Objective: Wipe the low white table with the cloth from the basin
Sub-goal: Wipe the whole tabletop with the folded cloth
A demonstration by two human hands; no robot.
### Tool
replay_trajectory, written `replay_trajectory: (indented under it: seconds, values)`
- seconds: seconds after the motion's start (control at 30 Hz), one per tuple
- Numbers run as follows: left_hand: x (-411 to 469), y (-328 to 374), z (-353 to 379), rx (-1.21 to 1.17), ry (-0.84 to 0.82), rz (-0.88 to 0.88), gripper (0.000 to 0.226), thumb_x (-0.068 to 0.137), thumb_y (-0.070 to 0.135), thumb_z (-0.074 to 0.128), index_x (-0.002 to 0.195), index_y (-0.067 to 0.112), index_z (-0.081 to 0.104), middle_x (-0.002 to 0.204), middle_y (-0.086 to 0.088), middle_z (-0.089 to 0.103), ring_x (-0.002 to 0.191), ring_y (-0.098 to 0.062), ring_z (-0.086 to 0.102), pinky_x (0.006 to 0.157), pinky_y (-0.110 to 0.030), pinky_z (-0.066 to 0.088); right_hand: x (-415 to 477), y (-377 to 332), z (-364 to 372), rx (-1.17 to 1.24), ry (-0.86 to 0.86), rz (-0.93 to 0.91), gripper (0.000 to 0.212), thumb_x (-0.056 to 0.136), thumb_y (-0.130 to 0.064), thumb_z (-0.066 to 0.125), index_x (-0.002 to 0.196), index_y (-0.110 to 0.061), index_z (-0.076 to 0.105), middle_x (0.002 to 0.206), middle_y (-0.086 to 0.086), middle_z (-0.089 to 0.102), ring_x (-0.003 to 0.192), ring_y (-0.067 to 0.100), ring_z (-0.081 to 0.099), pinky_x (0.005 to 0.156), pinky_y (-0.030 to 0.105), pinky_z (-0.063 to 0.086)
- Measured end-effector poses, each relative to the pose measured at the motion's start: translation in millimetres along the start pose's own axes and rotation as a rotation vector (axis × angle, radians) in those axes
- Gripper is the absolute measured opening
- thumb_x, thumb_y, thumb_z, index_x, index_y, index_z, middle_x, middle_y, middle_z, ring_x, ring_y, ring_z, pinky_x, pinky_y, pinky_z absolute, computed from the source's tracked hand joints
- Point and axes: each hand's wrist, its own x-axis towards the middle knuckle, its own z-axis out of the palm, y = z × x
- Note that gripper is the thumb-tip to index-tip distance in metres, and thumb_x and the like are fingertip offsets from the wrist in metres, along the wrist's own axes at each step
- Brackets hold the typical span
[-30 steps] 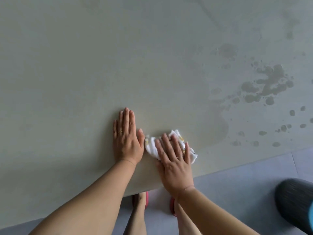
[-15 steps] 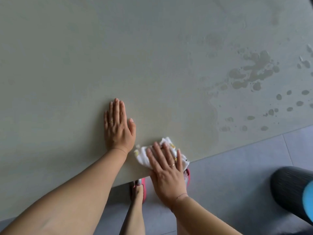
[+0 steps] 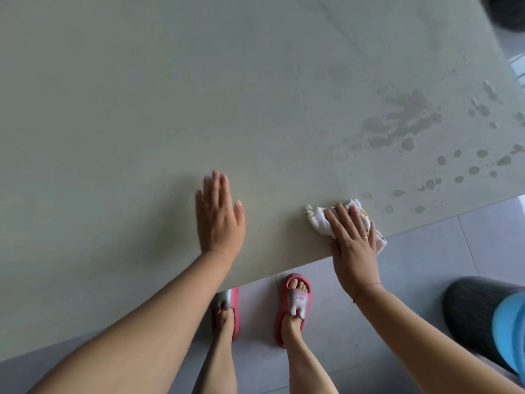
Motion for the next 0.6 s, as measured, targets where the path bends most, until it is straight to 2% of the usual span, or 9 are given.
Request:
replay_trajectory:
  seconds: [0.03, 0.1, 0.17, 0.2, 0.27, 0.37, 0.47, 0.53, 0.6]
  values:
    - [-5.5, 16.2, -0.6, -0.077, -0.023, 0.022, 0.049, 0.092, 0.010, 0.049, 0.139, -0.001, 0.039, 0.151, -0.019, 0.030, 0.141, -0.032, 0.026, 0.117, -0.040, 0.013, 3.1, -7.6, -4.3, 0.143, 0.011, 0.073, 0.043, 0.097, -0.012, 0.047, 0.138, -0.023, 0.045, 0.151, -0.002, 0.034, 0.144, 0.014, 0.015, 0.118, 0.045, 0.007]
    - [-16.0, 47.5, -3.5, -0.240, -0.083, 0.076, 0.037, 0.090, 0.003, 0.051, 0.126, -0.003, 0.055, 0.139, -0.020, 0.048, 0.132, -0.031, 0.042, 0.113, -0.036, 0.025, 10.6, -24.2, -25.1, 0.562, -0.017, 0.269, 0.034, 0.098, -0.011, 0.043, 0.130, -0.019, 0.052, 0.148, -0.002, 0.035, 0.134, 0.015, 0.034, 0.111, 0.034, 0.029]
    - [-24.0, 76.4, -11.6, -0.456, -0.207, 0.019, 0.031, 0.092, 0.007, 0.052, 0.121, 0.002, 0.061, 0.131, -0.015, 0.058, 0.123, -0.025, 0.052, 0.104, -0.023, 0.032, 16.0, -38.7, -53.3, 0.916, -0.023, 0.427, 0.023, 0.099, -0.011, 0.042, 0.115, -0.017, 0.058, 0.140, -0.002, 0.038, 0.104, 0.018, 0.051, 0.080, 0.017, 0.047]
    - [-25.4, 88.7, -17.5, -0.582, -0.306, -0.085, 0.033, 0.095, 0.014, 0.052, 0.125, 0.006, 0.058, 0.133, -0.010, 0.057, 0.123, -0.020, 0.052, 0.100, -0.018, 0.032, 18.0, -43.1, -67.8, 1.034, -0.043, 0.466, 0.020, 0.099, -0.012, 0.041, 0.107, -0.017, 0.059, 0.135, 0.001, 0.043, 0.099, 0.021, 0.053, 0.077, 0.016, 0.048]
    - [-25.4, 109.1, -28.5, -0.835, -0.528, -0.315, 0.046, 0.096, 0.035, 0.050, 0.137, 0.013, 0.046, 0.142, -0.003, 0.048, 0.129, -0.013, 0.045, 0.101, -0.016, 0.029, 20.5, -46.2, -91.3, 1.336, -0.162, 0.481, 0.024, 0.098, -0.017, 0.041, 0.110, -0.018, 0.062, 0.129, 0.006, 0.055, 0.111, 0.021, 0.054, 0.094, 0.029, 0.041]
    - [-24.1, 127.9, -43.0, -1.319, -0.815, -0.470, 0.060, 0.092, 0.059, 0.034, 0.142, 0.025, 0.039, 0.144, 0.002, 0.045, 0.132, -0.014, 0.042, 0.112, -0.035, 0.028, 22.5, -48.7, -120.1, 1.735, -0.409, 0.479, 0.042, 0.092, -0.027, 0.042, 0.131, -0.013, 0.054, 0.130, 0.013, 0.058, 0.119, 0.026, 0.055, 0.100, 0.038, 0.039]
    - [-20.5, 131.7, -58.1, -1.661, -0.915, -0.461, 0.064, 0.092, 0.064, 0.023, 0.137, 0.026, 0.047, 0.136, -0.002, 0.056, 0.126, -0.018, 0.051, 0.105, -0.039, 0.040, 21.5, -49.8, -134.8, 1.777, -0.540, 0.458, 0.055, 0.093, -0.042, 0.040, 0.136, -0.009, 0.049, 0.136, 0.019, 0.052, 0.126, 0.031, 0.051, 0.099, 0.041, 0.044]
    - [-19.4, 132.2, -64.7, -1.598, -0.869, -0.512, 0.056, 0.093, 0.056, 0.036, 0.133, 0.020, 0.053, 0.130, -0.007, 0.060, 0.121, -0.022, 0.056, 0.100, -0.040, 0.044, 21.5, -50.8, -137.4, 1.647, -0.554, 0.435, 0.058, 0.095, -0.049, 0.036, 0.135, -0.009, 0.050, 0.135, 0.018, 0.053, 0.126, 0.031, 0.050, 0.103, 0.044, 0.041]
    - [-22.0, 132.7, -65.0, -1.452, -0.792, -0.532, 0.042, 0.092, 0.040, 0.051, 0.123, 0.014, 0.061, 0.117, -0.011, 0.067, 0.106, -0.025, 0.064, 0.088, -0.038, 0.050, 23.6, -49.2, -135.1, 1.466, -0.488, 0.471, 0.053, 0.090, -0.042, 0.048, 0.126, -0.004, 0.057, 0.124, 0.022, 0.060, 0.116, 0.036, 0.057, 0.098, 0.051, 0.043]
